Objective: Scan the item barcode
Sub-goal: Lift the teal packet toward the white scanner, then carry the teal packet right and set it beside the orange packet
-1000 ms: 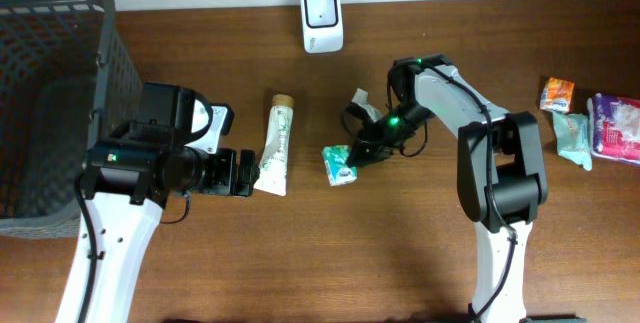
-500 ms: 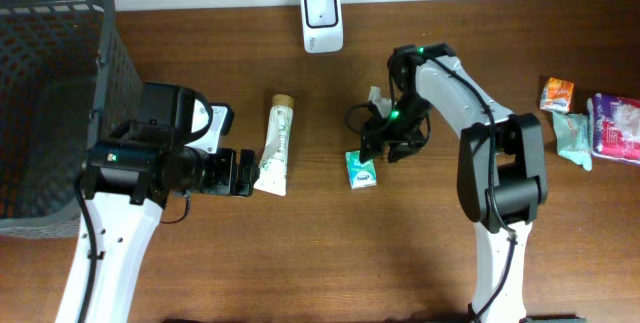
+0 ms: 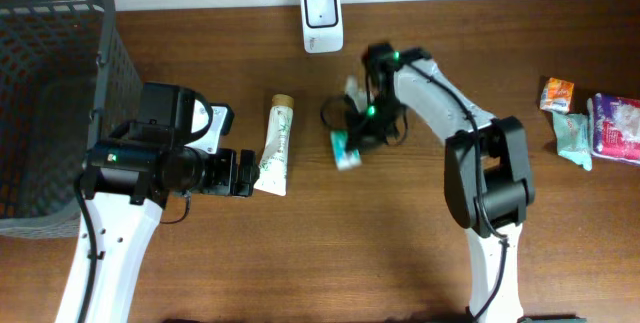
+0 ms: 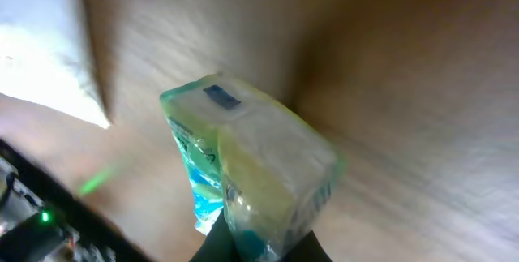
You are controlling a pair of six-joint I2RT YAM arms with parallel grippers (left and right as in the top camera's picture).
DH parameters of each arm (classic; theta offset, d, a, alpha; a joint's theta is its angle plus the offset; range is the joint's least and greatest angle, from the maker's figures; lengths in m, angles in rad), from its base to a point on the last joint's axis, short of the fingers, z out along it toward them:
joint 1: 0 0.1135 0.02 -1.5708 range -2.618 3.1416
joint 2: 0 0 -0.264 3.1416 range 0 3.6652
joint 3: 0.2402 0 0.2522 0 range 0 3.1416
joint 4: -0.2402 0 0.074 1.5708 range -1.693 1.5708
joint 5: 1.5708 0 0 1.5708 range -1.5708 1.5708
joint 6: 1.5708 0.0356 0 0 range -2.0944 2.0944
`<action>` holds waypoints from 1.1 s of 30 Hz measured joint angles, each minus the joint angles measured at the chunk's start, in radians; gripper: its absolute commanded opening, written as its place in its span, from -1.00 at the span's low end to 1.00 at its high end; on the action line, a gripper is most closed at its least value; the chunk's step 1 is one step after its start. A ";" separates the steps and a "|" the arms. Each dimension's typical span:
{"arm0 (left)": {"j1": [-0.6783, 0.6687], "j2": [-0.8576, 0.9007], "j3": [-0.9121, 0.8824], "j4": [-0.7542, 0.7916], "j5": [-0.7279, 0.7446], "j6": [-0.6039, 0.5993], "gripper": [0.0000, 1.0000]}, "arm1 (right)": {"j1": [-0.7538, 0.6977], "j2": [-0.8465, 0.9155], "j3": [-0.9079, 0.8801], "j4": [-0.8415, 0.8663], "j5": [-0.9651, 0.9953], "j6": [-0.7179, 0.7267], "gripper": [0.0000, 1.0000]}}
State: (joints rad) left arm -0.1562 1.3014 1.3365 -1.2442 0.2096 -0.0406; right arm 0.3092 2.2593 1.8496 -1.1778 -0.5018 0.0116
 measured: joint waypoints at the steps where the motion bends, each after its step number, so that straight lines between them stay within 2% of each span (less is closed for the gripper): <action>1: 0.000 0.000 0.000 0.000 0.000 0.000 0.98 | -0.002 0.001 0.095 0.009 0.033 0.003 -0.92; 3: 0.000 0.000 0.000 0.000 0.000 0.000 0.98 | -0.005 -0.002 0.307 0.116 0.197 0.007 -0.92; 4: 0.000 0.000 0.000 0.000 0.000 0.000 0.98 | -0.005 -0.002 0.332 0.194 0.261 0.006 -0.92; 5: 0.000 0.000 0.000 -0.001 0.000 0.000 0.99 | -0.005 -0.001 0.339 0.369 0.358 -0.022 -0.92; 7: 0.000 0.000 0.000 0.002 0.000 0.000 0.98 | -0.006 0.004 0.343 0.579 0.459 -0.111 -0.92; 10: 0.000 0.000 0.000 -0.001 0.000 0.000 0.98 | -0.006 0.072 0.348 0.829 0.513 -0.238 -0.92; 15: 0.000 0.000 0.000 0.000 0.000 0.000 0.99 | -0.006 0.235 0.343 1.060 0.529 -0.300 -0.92; 18: 0.000 0.000 0.000 0.000 0.000 0.000 0.98 | -0.005 0.239 0.343 1.064 0.529 -0.375 -0.92; 21: 0.000 0.000 0.000 0.000 0.000 0.000 0.99 | 0.005 0.239 0.343 1.024 0.531 -0.390 -0.92; 24: 0.000 0.000 0.000 0.000 0.000 0.000 0.98 | 0.022 0.239 0.343 1.013 0.532 -0.393 -0.92; 26: 0.000 0.000 0.000 0.000 0.000 0.000 0.98 | 0.021 0.232 0.343 0.968 0.581 -0.319 -0.92; 28: 0.000 0.000 0.000 0.002 0.000 0.000 0.98 | -0.013 0.151 0.340 0.824 0.613 -0.207 -0.92; 29: 0.000 0.000 0.000 0.001 0.000 0.000 0.99 | -0.065 0.076 0.344 0.679 0.617 -0.137 -0.92; 30: 0.000 0.000 0.000 0.001 0.000 0.000 0.98 | -0.108 0.037 0.352 0.609 0.620 -0.108 -0.92; 32: 0.000 0.000 0.000 0.001 0.000 0.000 0.98 | -0.252 -0.029 0.364 0.322 0.632 -0.066 -0.92; 33: 0.000 0.000 0.000 0.000 0.000 0.000 0.98 | -0.315 -0.030 0.365 0.245 0.644 -0.058 -0.92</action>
State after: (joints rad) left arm -0.1562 1.3014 1.3369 -1.2442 0.2096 -0.0406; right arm -0.0063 2.2295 2.2143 -0.9325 0.1421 -0.0463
